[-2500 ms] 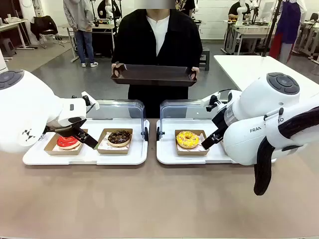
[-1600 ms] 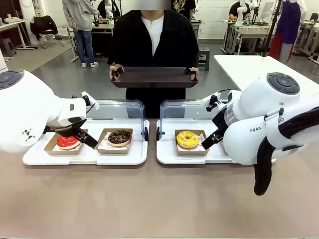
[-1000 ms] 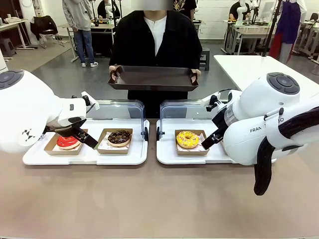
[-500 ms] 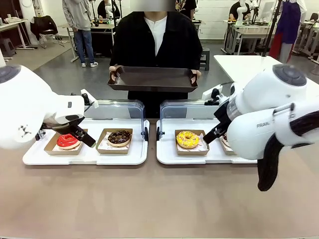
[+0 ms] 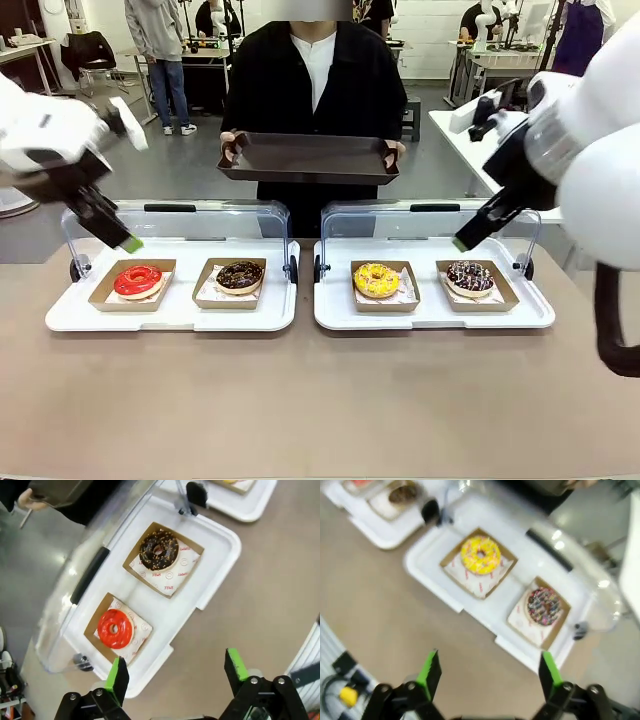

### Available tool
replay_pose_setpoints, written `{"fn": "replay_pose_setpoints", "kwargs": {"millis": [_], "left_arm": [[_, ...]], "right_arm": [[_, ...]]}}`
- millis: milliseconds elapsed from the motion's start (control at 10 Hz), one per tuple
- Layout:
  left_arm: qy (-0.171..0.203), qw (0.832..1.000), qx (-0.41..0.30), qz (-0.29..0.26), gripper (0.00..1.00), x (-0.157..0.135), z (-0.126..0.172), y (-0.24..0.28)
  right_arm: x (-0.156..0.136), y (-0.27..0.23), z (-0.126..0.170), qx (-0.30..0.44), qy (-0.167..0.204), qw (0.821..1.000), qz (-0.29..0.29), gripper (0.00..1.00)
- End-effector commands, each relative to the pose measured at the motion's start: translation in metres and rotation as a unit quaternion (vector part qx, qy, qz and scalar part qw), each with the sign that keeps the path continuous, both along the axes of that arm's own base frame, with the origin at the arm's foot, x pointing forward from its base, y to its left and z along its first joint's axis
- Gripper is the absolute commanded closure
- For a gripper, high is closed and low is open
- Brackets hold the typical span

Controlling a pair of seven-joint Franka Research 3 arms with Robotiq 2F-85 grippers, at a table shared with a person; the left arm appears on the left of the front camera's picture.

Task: Provide the desired donut to the person.
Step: Pick up and lift the Paper togo box containing the Donut pointed at by the person.

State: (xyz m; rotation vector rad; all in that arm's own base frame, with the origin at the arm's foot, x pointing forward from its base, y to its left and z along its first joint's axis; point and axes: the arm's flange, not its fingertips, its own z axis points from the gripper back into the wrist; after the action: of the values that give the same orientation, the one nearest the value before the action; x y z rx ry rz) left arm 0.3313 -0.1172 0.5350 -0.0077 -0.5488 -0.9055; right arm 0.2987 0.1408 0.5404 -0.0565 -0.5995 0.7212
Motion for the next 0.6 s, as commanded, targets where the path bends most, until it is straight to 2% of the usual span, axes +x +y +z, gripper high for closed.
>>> {"fn": "replay_pose_setpoints", "kwargs": {"millis": [0, 100, 200, 300, 500], "left_arm": [[0.001, 1.0, -0.001, -0.017, 0.0, -0.017, 0.037, 0.004], [-0.011, 1.0, 0.003, -0.007, 0.0, -0.023, 0.047, 0.003], [-0.036, 0.999, 0.021, 0.009, 0.0, -0.021, 0.043, 0.002], [-0.007, 1.0, 0.0, -0.008, 0.0, -0.025, 0.048, 0.007], [-0.007, 1.0, 0.0, -0.008, 0.0, -0.025, 0.048, 0.007]], "right_arm": [[-0.022, -0.003, 0.023, -0.024, 0.017, 0.999, 0.02, 0.0], [-0.026, -0.004, 0.027, -0.035, 0.014, 0.999, 0.009, 0.0], [-0.025, -0.004, 0.024, -0.067, 0.005, 0.998, -0.015, 0.0], [-0.029, -0.006, 0.026, -0.013, 0.013, 1.0, 0.003, 0.0], [-0.029, -0.006, 0.026, -0.013, 0.013, 1.0, 0.003, 0.0]]}}
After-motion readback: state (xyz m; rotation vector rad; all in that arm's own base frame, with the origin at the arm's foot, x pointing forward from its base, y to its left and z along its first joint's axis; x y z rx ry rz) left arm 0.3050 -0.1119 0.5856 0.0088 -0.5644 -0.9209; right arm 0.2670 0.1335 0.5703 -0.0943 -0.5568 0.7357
